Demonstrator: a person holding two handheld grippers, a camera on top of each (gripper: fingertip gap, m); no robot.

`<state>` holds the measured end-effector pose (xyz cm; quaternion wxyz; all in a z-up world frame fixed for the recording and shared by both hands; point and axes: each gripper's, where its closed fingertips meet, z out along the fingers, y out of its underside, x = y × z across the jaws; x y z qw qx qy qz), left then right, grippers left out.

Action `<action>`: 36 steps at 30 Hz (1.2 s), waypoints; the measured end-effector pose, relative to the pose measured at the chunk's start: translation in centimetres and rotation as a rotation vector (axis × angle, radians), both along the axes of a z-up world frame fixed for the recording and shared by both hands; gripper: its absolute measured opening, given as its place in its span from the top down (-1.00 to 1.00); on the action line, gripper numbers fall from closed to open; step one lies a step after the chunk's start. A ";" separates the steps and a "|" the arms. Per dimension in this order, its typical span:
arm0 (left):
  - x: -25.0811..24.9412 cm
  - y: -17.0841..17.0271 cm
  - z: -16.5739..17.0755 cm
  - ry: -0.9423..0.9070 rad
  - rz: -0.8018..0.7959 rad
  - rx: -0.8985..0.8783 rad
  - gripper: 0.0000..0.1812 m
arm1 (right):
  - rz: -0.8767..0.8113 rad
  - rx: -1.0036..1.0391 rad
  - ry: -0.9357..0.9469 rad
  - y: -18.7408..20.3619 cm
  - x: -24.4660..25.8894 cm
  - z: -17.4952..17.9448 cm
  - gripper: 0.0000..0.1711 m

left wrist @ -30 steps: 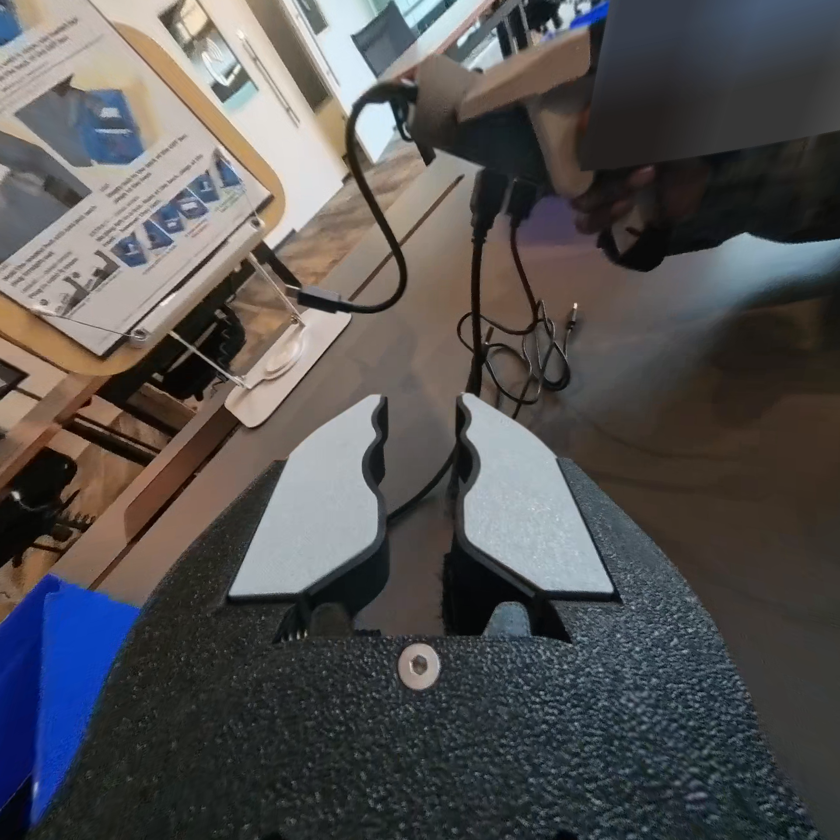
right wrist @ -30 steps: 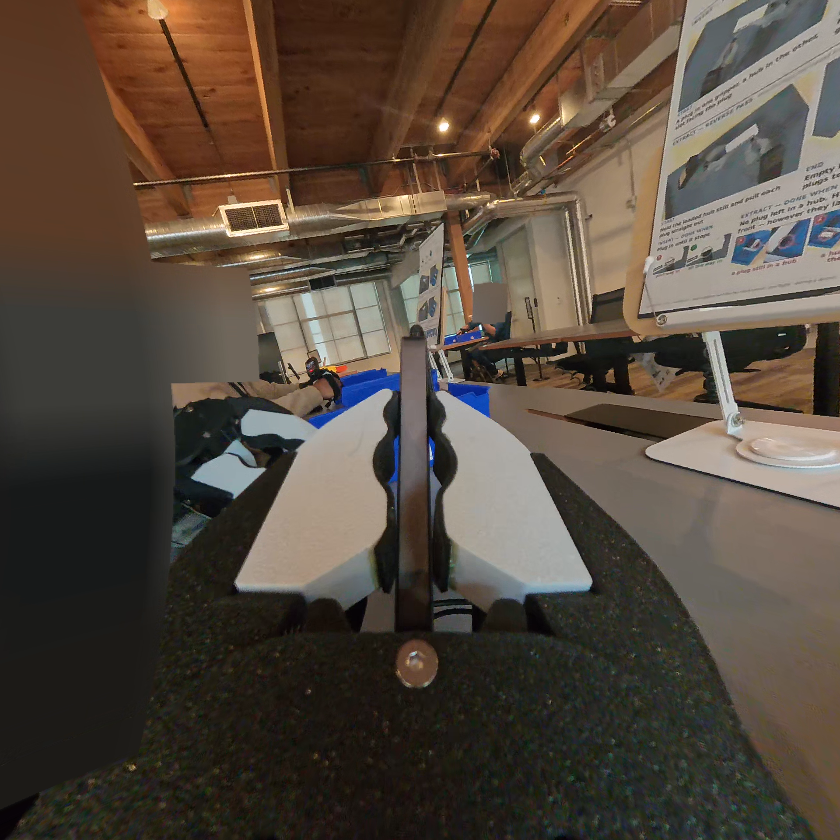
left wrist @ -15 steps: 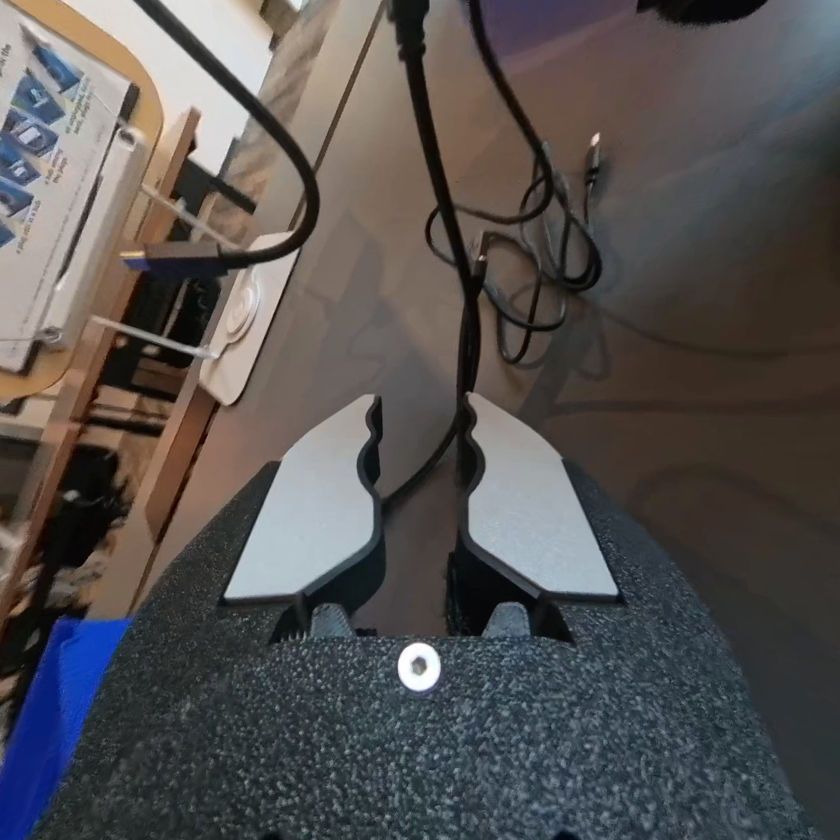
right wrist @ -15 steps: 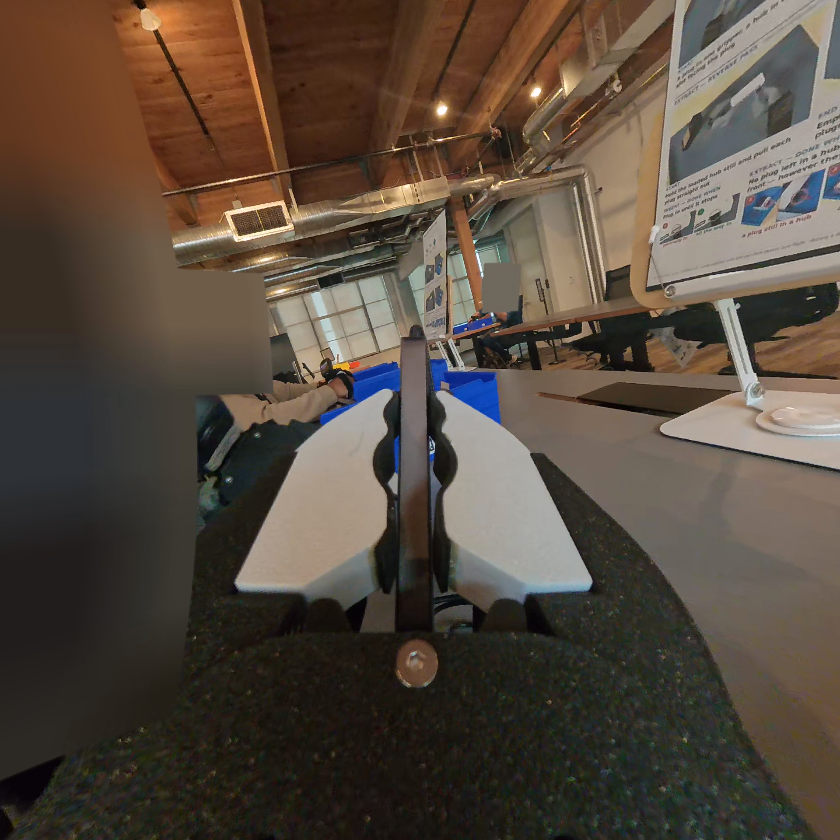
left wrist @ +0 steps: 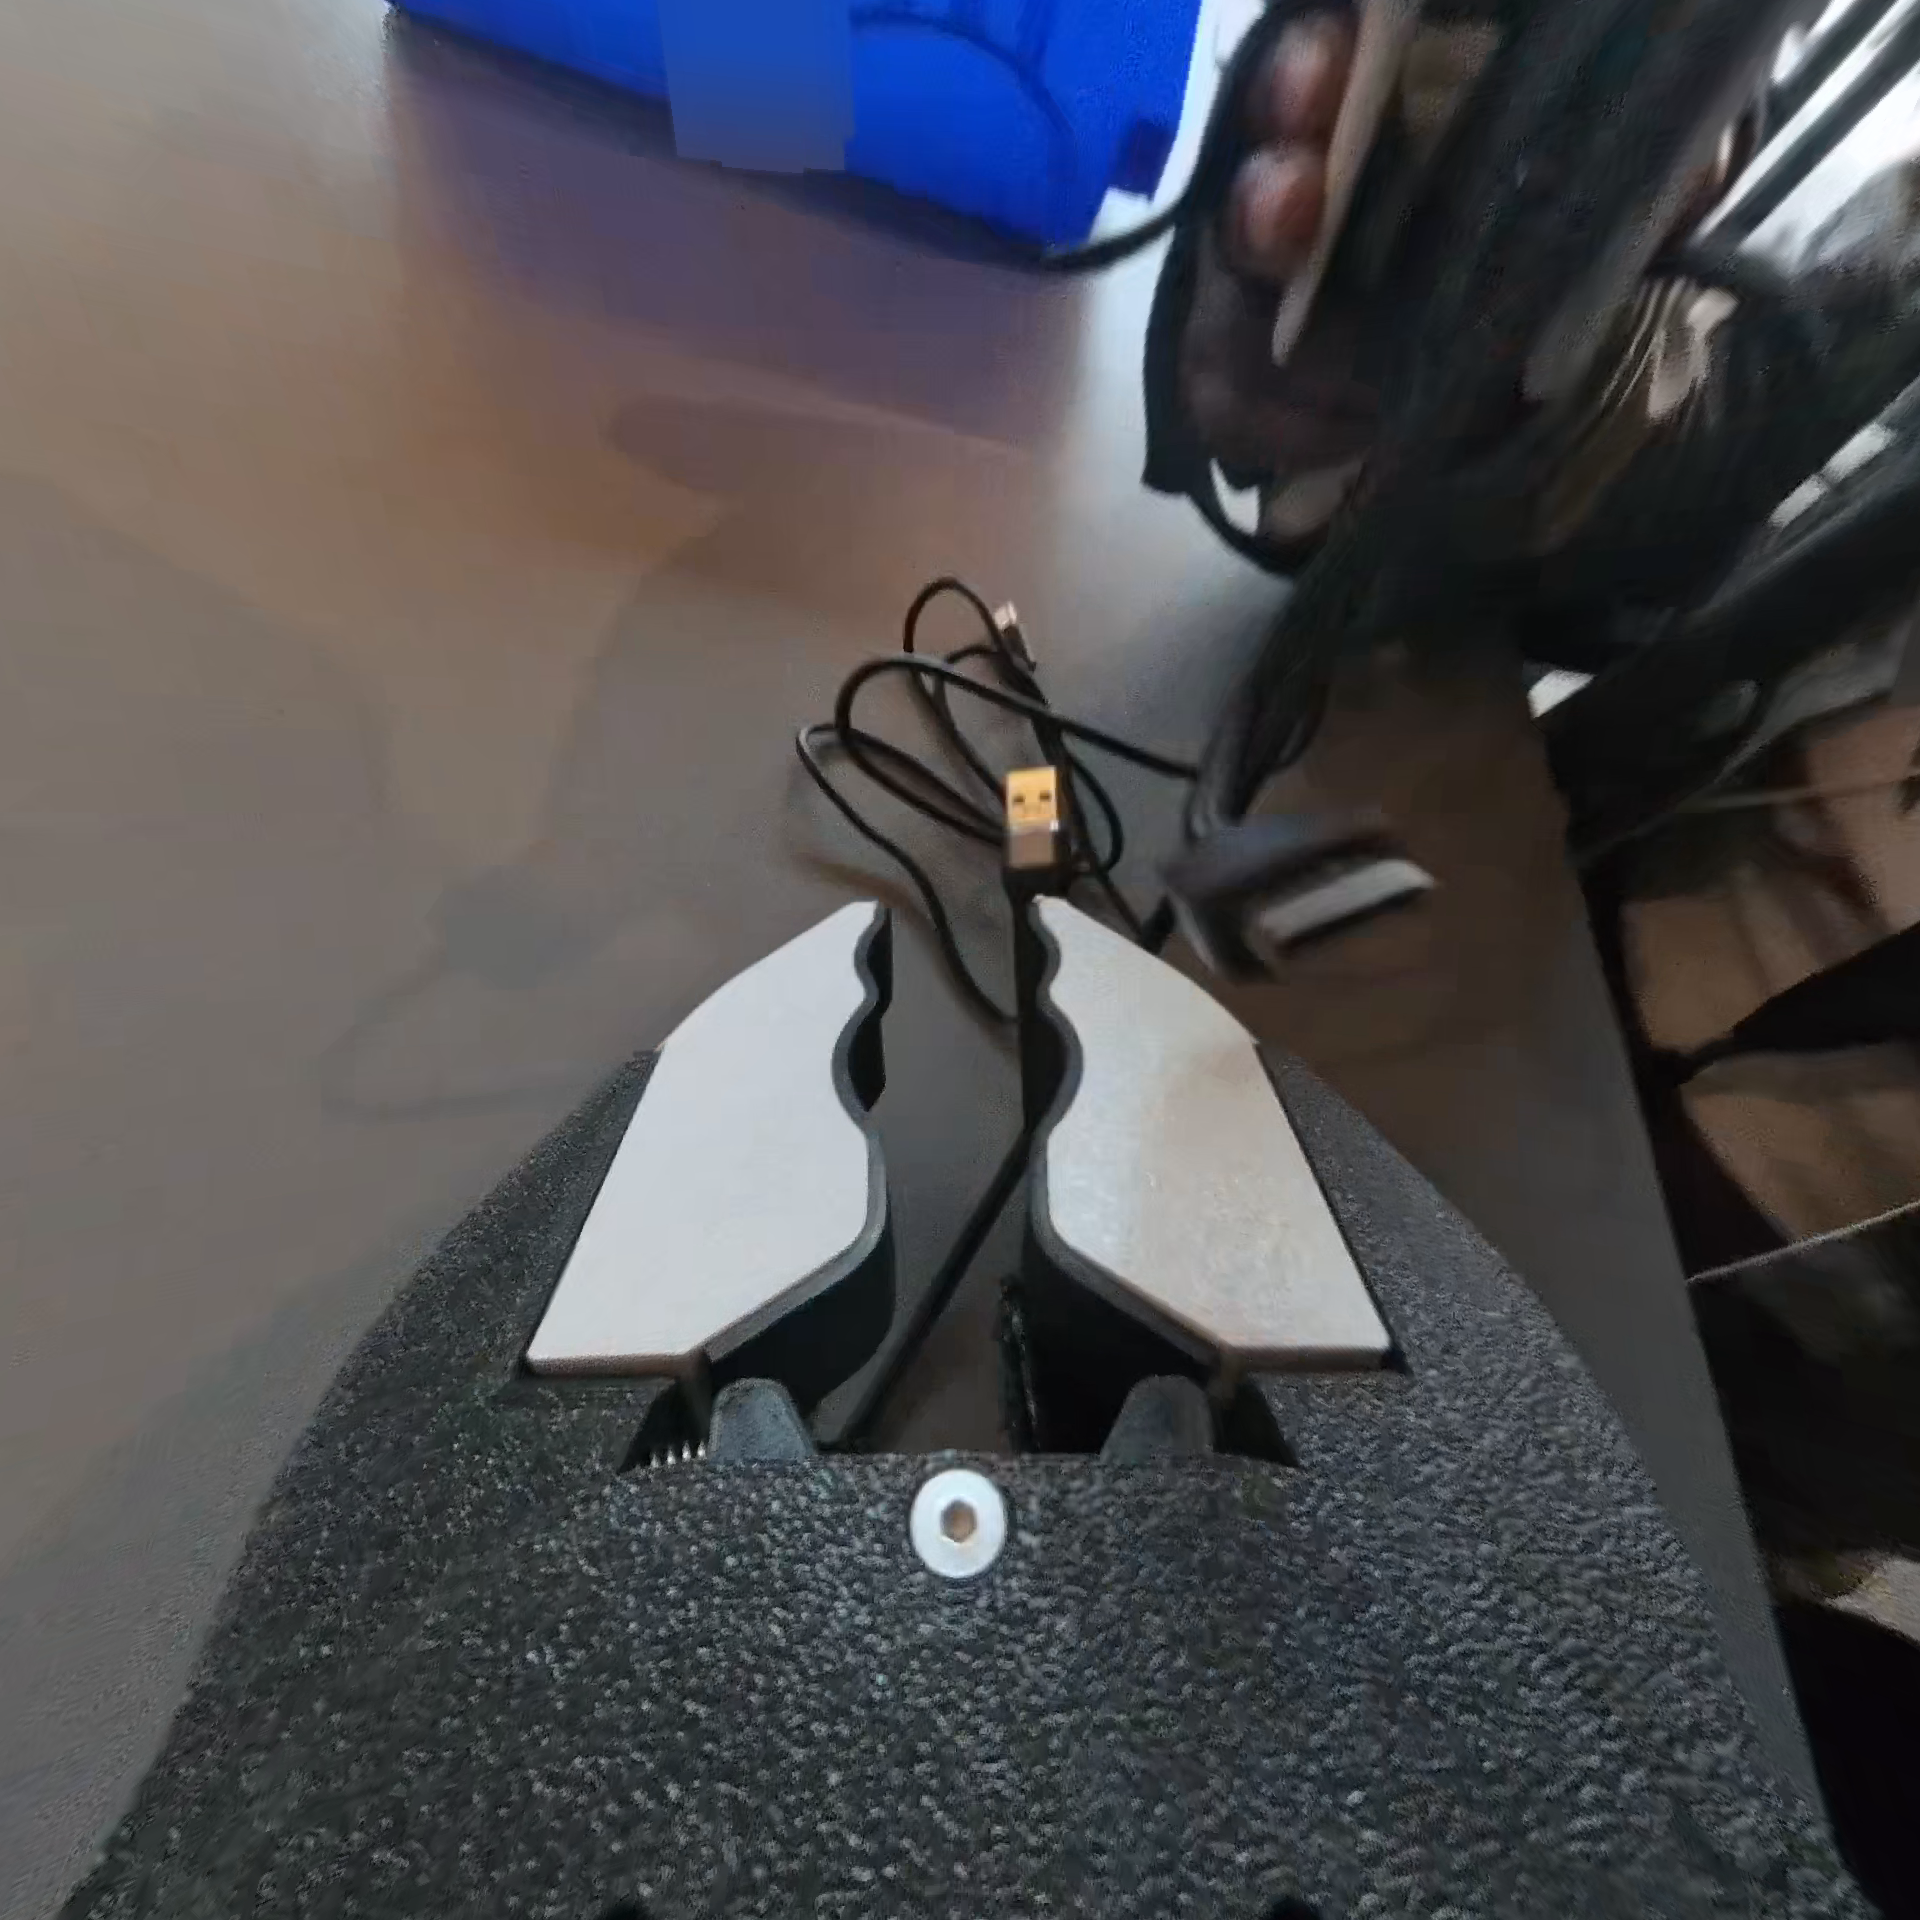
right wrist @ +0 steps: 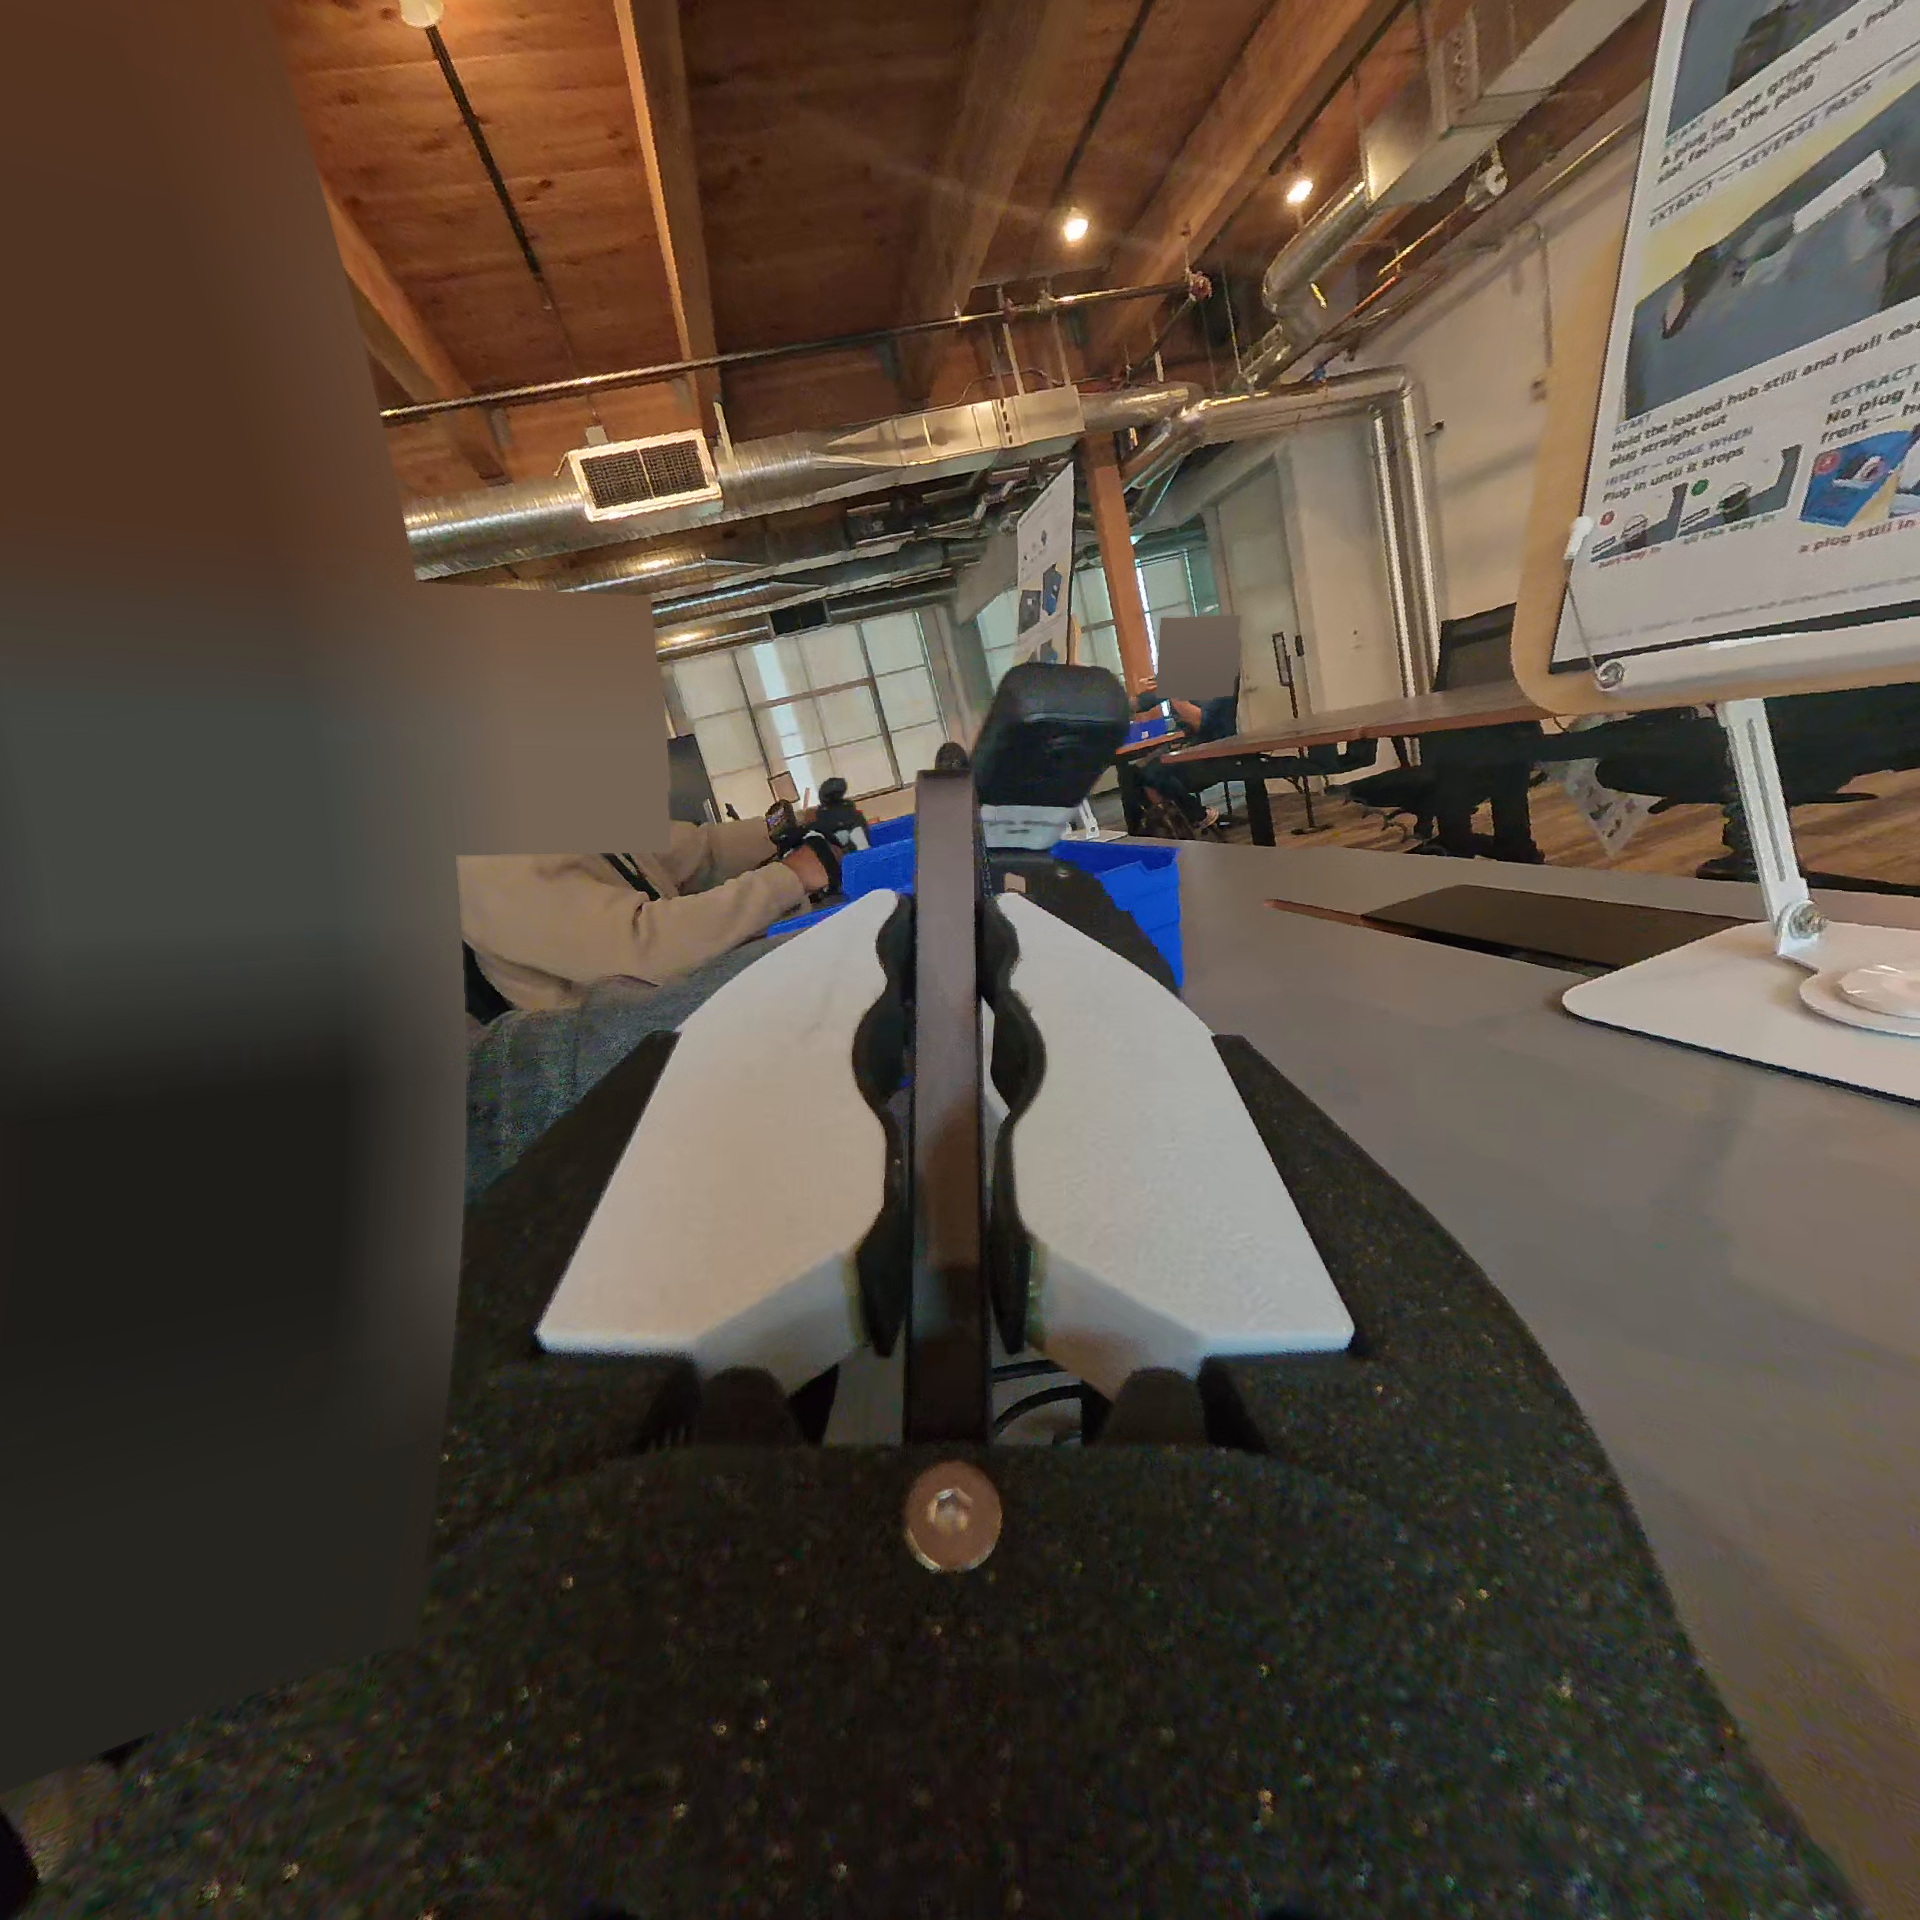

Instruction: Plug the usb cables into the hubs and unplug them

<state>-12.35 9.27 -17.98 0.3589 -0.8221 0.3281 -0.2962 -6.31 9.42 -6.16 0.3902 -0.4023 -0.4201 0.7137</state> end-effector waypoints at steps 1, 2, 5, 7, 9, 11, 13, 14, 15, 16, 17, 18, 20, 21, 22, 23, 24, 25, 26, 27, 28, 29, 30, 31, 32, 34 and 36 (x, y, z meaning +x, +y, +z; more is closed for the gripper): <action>0.5 0.3 0.1 -0.039 -0.011 -0.017 0.75 | 0.000 0.000 -0.001 0.0 0.0 0.0 0.88; 1.1 0.4 0.0 -0.055 -0.029 -0.043 0.73 | -0.001 -0.001 -0.002 0.0 0.0 -0.1 0.88; 2.2 -0.3 -1.7 0.042 -0.115 -0.124 0.63 | 0.001 -0.004 -0.002 0.1 0.0 -0.1 0.88; 2.5 -0.3 -2.1 0.079 -0.134 -0.148 0.61 | 0.004 -0.003 -0.001 0.0 0.0 -0.1 0.88; 2.6 0.0 -2.3 0.093 -0.123 -0.174 0.58 | 0.004 -0.001 0.001 0.0 0.0 -0.1 0.88; 2.6 0.1 -2.8 0.127 -0.128 -0.195 0.57 | 0.003 0.002 0.001 0.0 0.0 0.0 0.88; 3.0 -0.3 -3.3 0.147 -0.154 -0.230 0.59 | 0.003 0.001 0.000 0.0 0.0 0.0 0.88; 3.2 -0.6 -3.5 0.161 -0.171 -0.237 0.61 | 0.003 0.000 0.002 0.0 0.0 0.0 0.88; 3.3 -0.7 -3.7 0.177 -0.185 -0.230 0.67 | 0.002 -0.001 0.003 0.0 0.0 0.0 0.88; 3.3 -0.6 -3.9 0.196 -0.186 -0.211 0.81 | -0.001 0.001 0.001 0.0 0.0 0.0 0.88; 3.2 -0.5 -3.9 0.208 -0.170 -0.189 0.82 | -0.006 0.003 0.000 0.1 0.0 0.0 0.88; 3.0 -0.3 -3.7 0.209 -0.142 -0.172 0.82 | -0.011 0.001 0.001 0.2 0.0 0.0 0.88; 1.9 0.6 -2.5 0.209 -0.013 -0.061 0.83 | -0.031 -0.009 0.008 0.7 0.2 0.1 0.88; 1.2 1.0 -1.4 0.189 0.068 0.019 0.82 | -0.043 -0.014 0.012 1.0 0.3 0.2 0.88; 0.4 1.2 0.1 0.163 0.155 0.123 0.83 | -0.054 -0.021 0.016 1.2 0.4 0.2 0.88; -0.5 1.1 1.8 0.137 0.238 0.241 0.83 | -0.062 -0.029 0.020 1.5 0.4 0.3 0.88; -1.4 0.7 3.3 0.131 0.310 0.354 0.83 | -0.069 -0.039 0.021 1.7 0.5 0.3 0.88; -2.5 0.1 4.7 0.150 0.392 0.464 0.83 | -0.078 -0.050 0.019 1.9 0.5 0.3 0.88; -3.5 -0.6 5.8 0.176 0.470 0.545 0.83 | -0.086 -0.062 0.014 2.1 0.4 0.2 0.88; -4.1 -1.5 6.7 0.203 0.528 0.597 0.83 | -0.092 -0.081 0.011 2.3 0.3 0.1 0.87; -4.6 -2.3 7.4 0.244 0.584 0.654 0.83 | -0.094 -0.109 0.011 2.5 0.3 0.0 0.87; -4.7 -3.0 8.1 0.298 0.621 0.708 0.83 | -0.092 -0.149 0.014 2.7 0.2 0.0 0.88; -4.7 -3.6 8.8 0.367 0.663 0.755 0.83 | -0.085 -0.196 0.020 2.9 0.1 0.0 0.87; -4.5 -4.2 9.3 0.423 0.692 0.786 0.83 | -0.072 -0.246 0.026 3.1 0.1 0.0 0.87; -3.9 -4.5 9.8 0.473 0.708 0.817 0.83 | -0.061 -0.294 0.029 3.2 0.0 -0.1 0.87; -2.5 -4.8 10.5 0.536 0.721 0.848 0.83 | -0.039 -0.370 0.039 3.4 0.0 -0.3 0.87; -1.6 -4.6 10.3 0.619 0.733 0.821 0.83 | 0.009 -0.462 0.065 3.6 0.1 -0.2 0.87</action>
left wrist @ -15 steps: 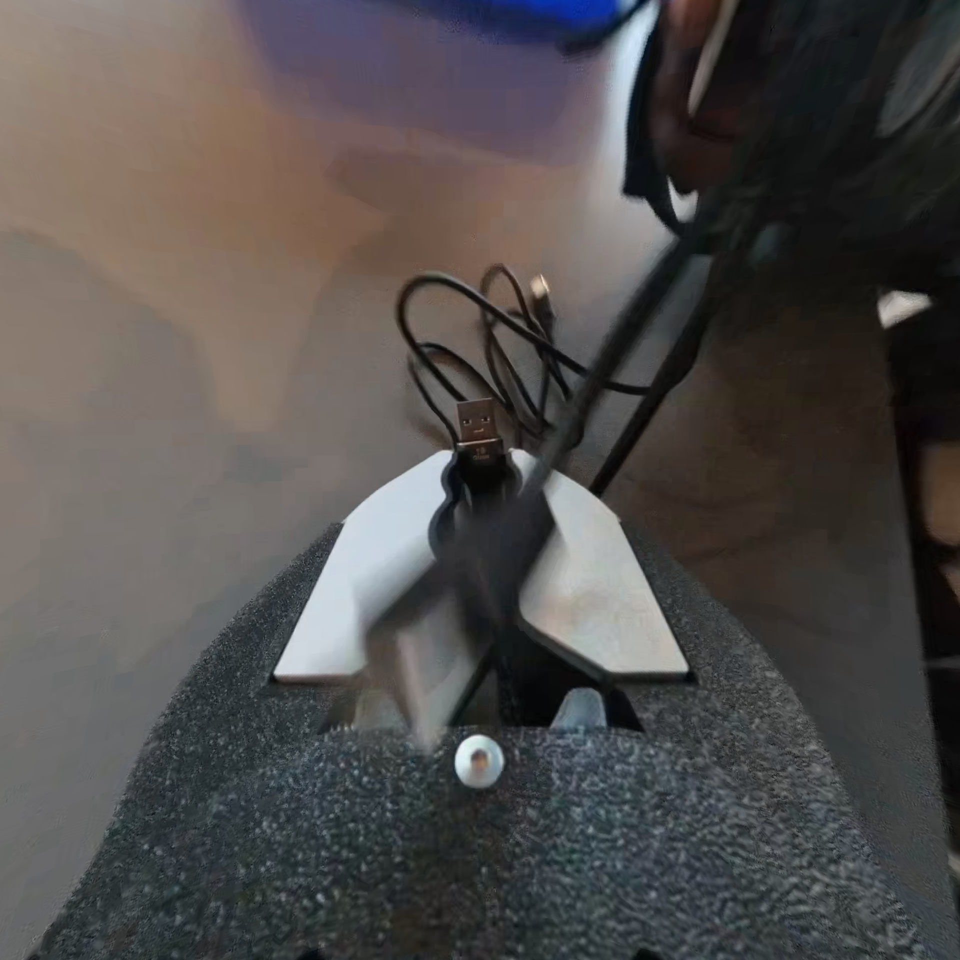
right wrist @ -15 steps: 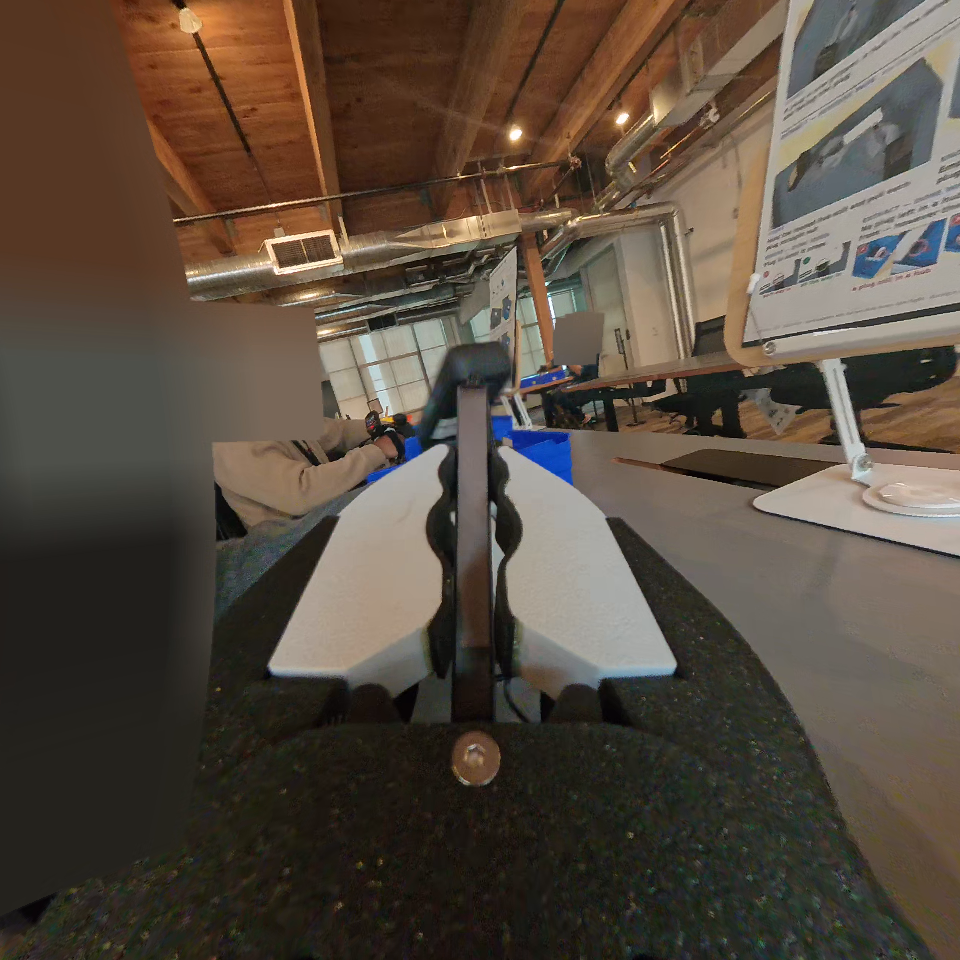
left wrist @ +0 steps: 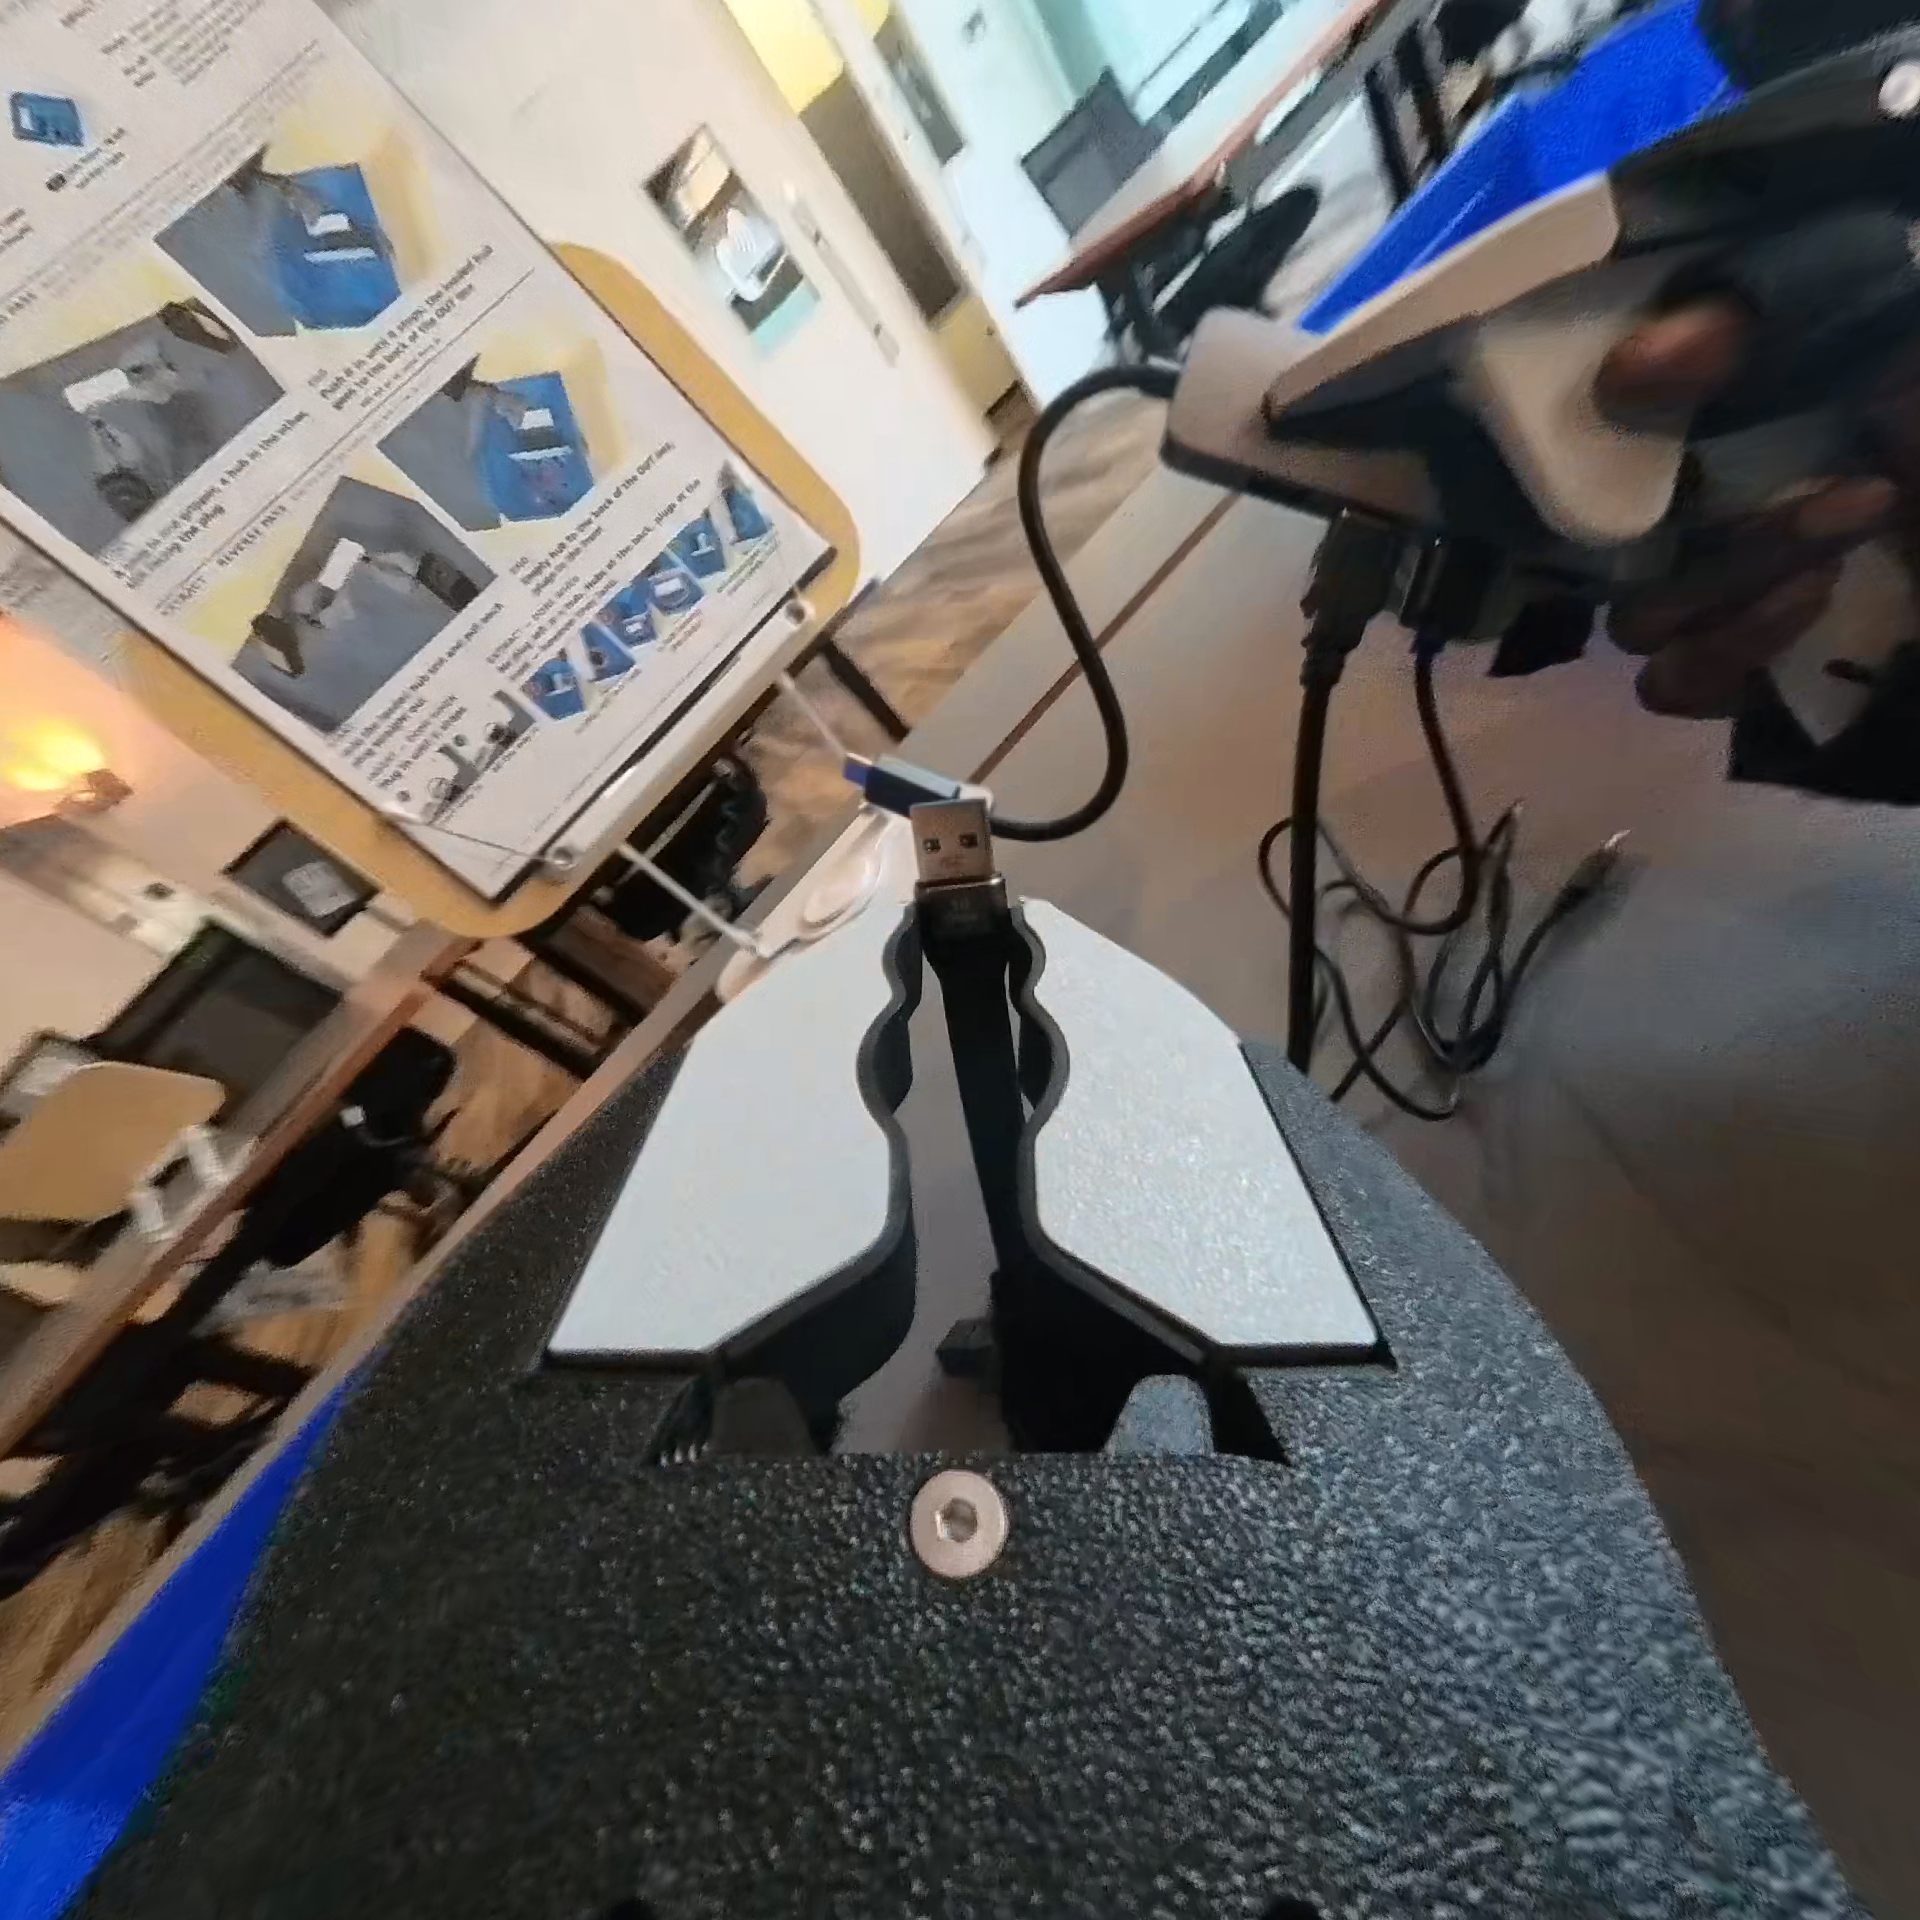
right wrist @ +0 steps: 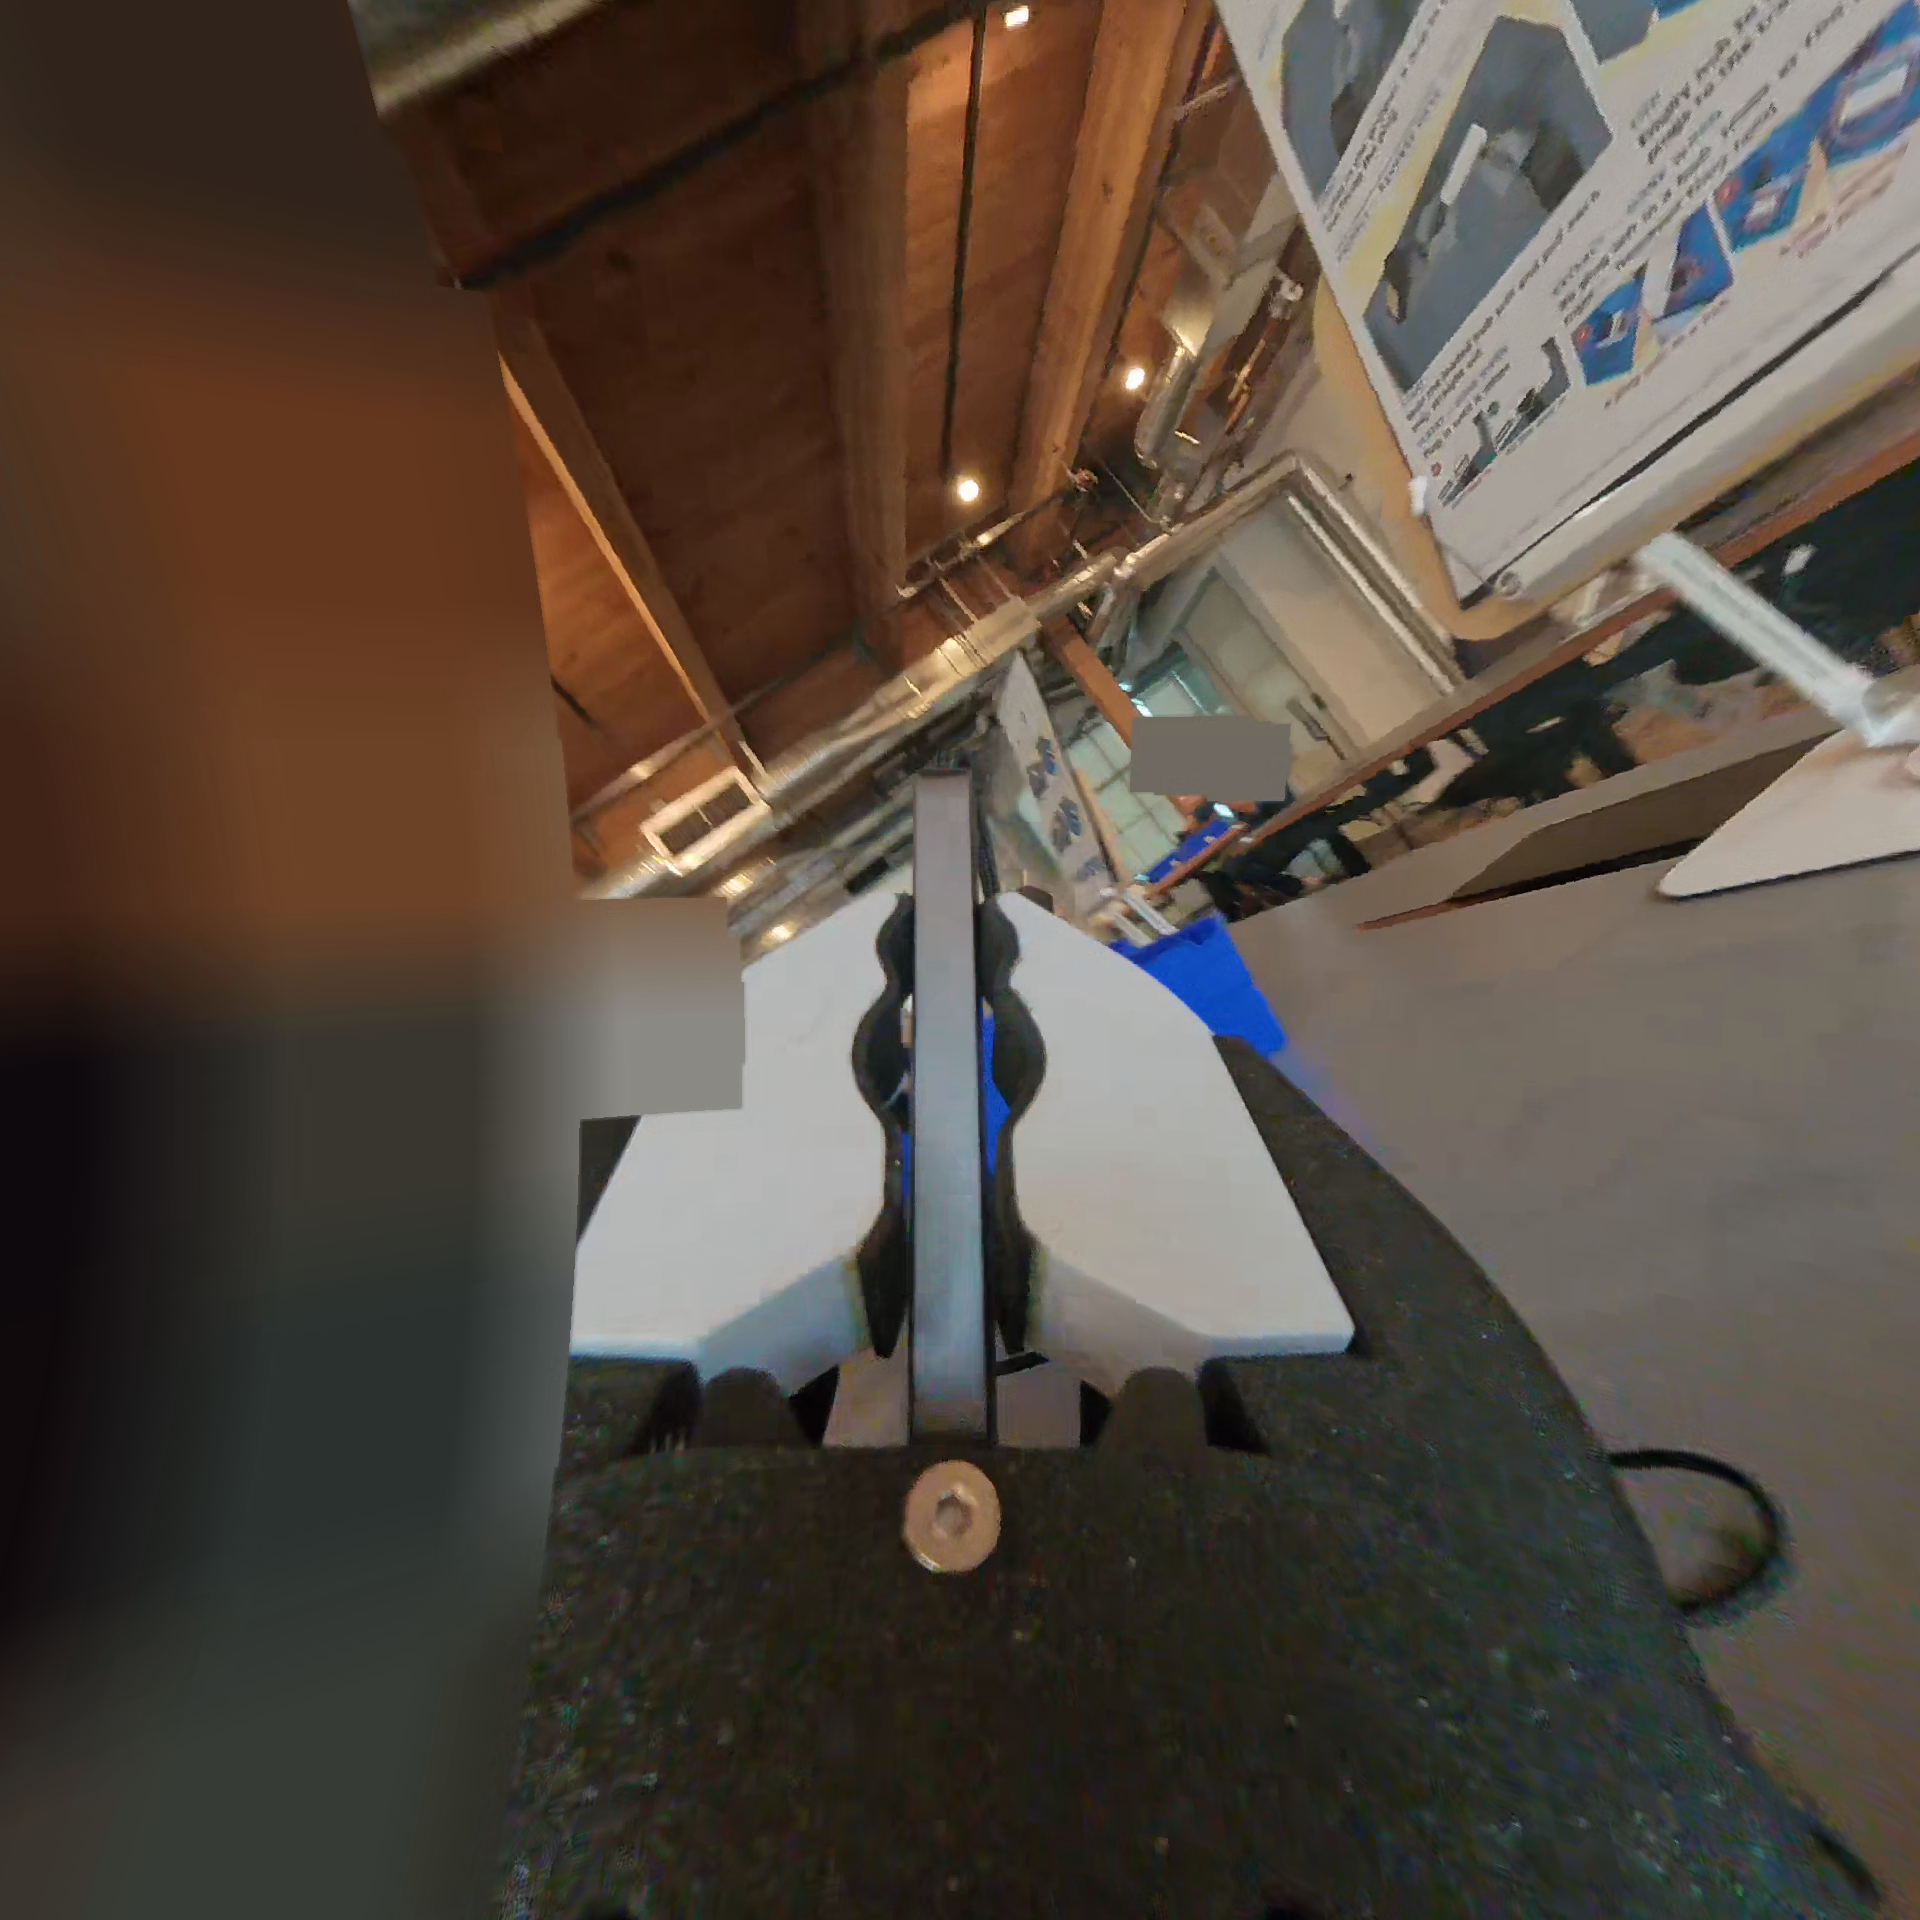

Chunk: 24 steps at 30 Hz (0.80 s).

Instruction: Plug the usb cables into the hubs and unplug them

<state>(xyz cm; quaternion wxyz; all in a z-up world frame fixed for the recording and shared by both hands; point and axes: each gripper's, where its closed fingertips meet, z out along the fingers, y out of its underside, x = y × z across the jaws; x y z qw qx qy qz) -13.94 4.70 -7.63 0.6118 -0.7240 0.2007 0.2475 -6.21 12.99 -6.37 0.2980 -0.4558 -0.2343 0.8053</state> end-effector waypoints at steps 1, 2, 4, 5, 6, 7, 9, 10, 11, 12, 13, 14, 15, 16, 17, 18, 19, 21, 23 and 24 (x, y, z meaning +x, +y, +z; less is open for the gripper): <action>0.2 0.2 -0.2 0.049 0.040 -0.028 0.83 | 0.027 -0.063 0.025 0.2 0.1 0.0 0.87; 0.2 0.4 -0.5 0.105 0.086 -0.072 0.83 | 0.050 -0.125 0.047 0.5 0.2 0.0 0.87; 0.4 1.0 -0.5 0.207 0.154 -0.109 0.83 | 0.080 -0.207 0.063 0.9 0.3 -0.5 0.87; 0.7 1.3 -0.5 0.234 0.167 -0.128 0.83 | 0.087 -0.230 0.064 1.0 0.2 -0.8 0.87; 0.9 1.6 -0.4 0.254 0.175 -0.137 0.83 | 0.095 -0.251 0.068 1.1 0.2 -0.9 0.87; 1.2 1.9 -0.5 0.277 0.174 -0.155 0.83 | 0.107 -0.267 0.078 1.2 0.2 -0.9 0.87; 1.5 2.4 -0.7 0.320 0.187 -0.190 0.83 | 0.131 -0.286 0.104 1.1 0.3 -0.7 0.87; 1.7 2.6 -1.0 0.341 0.185 -0.212 0.83 | 0.137 -0.287 0.107 1.0 0.2 -0.7 0.87; 2.1 2.8 -1.1 0.353 0.175 -0.227 0.83 | 0.143 -0.284 0.106 0.8 0.2 -0.8 0.87; 2.4 3.0 -1.2 0.356 0.164 -0.236 0.83 | 0.148 -0.280 0.102 0.7 0.1 -0.8 0.87; 2.7 3.1 -1.3 0.356 0.159 -0.253 0.83 | 0.151 -0.273 0.099 0.5 0.0 -0.9 0.87; 2.9 3.2 -1.4 0.370 0.158 -0.268 0.83 | 0.148 -0.258 0.091 0.3 -0.2 -0.9 0.87; 3.0 3.3 -1.5 0.384 0.157 -0.290 0.83 | 0.137 -0.226 0.076 0.1 -0.3 -1.0 0.87; 3.0 3.3 -1.8 0.389 0.159 -0.315 0.83 | 0.119 -0.176 0.058 -0.3 -0.5 -1.0 0.87; 3.1 3.4 -2.1 0.390 0.155 -0.339 0.83 | 0.094 -0.112 0.036 -0.7 -0.6 -1.0 0.87; 3.1 3.4 -2.4 0.390 0.149 -0.355 0.83 | 0.066 -0.039 0.013 -1.1 -0.8 -1.0 0.87; 3.2 3.5 -2.6 0.389 0.142 -0.366 0.83 | 0.037 0.034 -0.009 -1.6 -0.9 -0.9 0.87; 3.4 3.6 -2.8 0.381 0.132 -0.377 0.83 | -0.014 0.161 -0.047 -2.3 -1.1 -0.8 0.88; 3.8 3.7 -2.8 0.381 0.123 -0.376 0.83 | -0.031 0.232 -0.069 -3.0 -1.3 -0.7 0.88; 3.9 3.7 -2.8 0.379 0.119 -0.377 0.83 | -0.033 0.246 -0.078 -3.2 -1.4 -0.8 0.88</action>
